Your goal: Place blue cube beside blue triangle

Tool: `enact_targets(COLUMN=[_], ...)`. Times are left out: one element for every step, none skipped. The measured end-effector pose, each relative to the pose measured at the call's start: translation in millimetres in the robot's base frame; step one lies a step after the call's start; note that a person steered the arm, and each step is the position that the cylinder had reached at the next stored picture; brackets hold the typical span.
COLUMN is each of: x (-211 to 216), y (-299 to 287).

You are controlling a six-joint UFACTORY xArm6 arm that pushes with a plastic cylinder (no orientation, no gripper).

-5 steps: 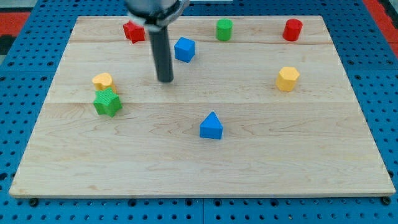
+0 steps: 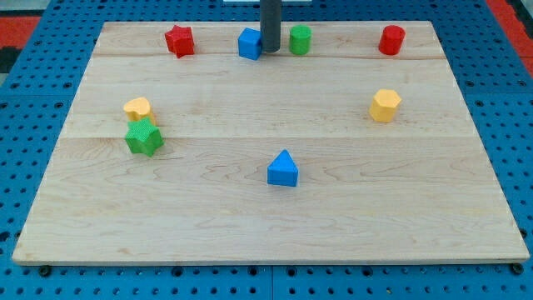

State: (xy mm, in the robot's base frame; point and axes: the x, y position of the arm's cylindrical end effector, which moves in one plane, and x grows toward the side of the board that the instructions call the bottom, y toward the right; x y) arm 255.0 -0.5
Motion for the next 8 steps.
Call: enact_targets(x=[-29.3,-43.9,-30.2,8.4,-22.8,-48.6,-12.0,33.0], y=[7.3,-30.7,-65.3,-54.9,-51.5,-3.1,19.0,5.1])
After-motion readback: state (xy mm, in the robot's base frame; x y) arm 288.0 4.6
